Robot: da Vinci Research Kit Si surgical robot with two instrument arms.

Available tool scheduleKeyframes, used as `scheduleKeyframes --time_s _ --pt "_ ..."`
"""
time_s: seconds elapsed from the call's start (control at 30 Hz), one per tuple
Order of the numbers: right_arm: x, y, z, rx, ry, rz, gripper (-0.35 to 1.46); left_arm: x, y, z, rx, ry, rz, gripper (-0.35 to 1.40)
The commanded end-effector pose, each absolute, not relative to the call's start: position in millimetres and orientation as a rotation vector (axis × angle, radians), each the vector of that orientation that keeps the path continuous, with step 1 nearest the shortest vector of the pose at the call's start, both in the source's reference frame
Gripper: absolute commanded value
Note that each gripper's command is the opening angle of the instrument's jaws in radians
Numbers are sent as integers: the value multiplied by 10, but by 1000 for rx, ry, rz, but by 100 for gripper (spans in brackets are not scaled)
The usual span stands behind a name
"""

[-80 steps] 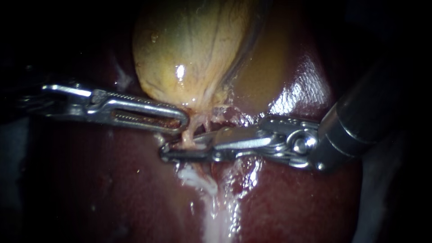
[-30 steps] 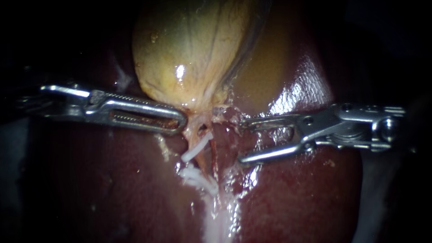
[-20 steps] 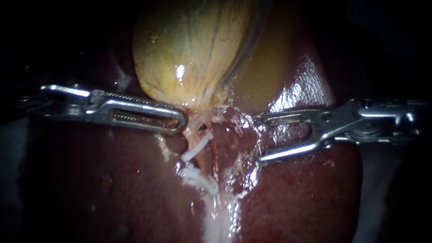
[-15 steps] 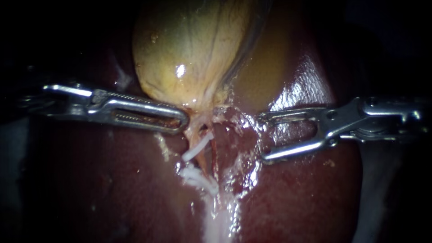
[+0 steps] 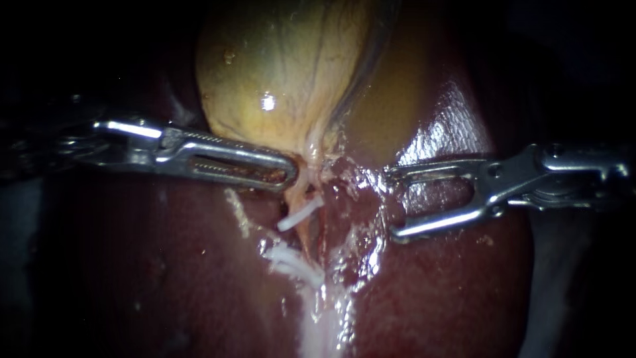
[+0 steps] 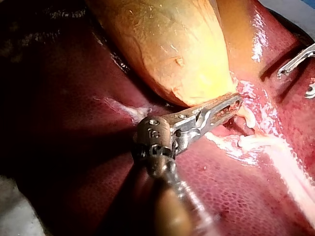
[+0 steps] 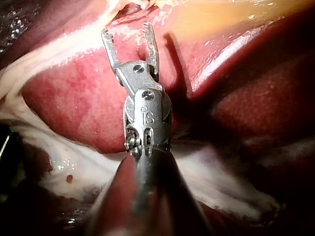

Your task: Going back third clip left tube

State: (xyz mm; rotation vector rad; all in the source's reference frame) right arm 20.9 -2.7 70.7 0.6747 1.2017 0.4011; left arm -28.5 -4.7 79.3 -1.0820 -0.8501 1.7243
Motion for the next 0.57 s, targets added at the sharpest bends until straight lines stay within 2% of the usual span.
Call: scheduleKeyframes --time_s 0.03,0.57 --pt "210 -27 706 675 1202 402 50 -287 -48 794 -1079 -852 1728 -35" --pt "210 -27 703 676 1202 402 50 -292 -49 796 -1079 -855 1729 -35"
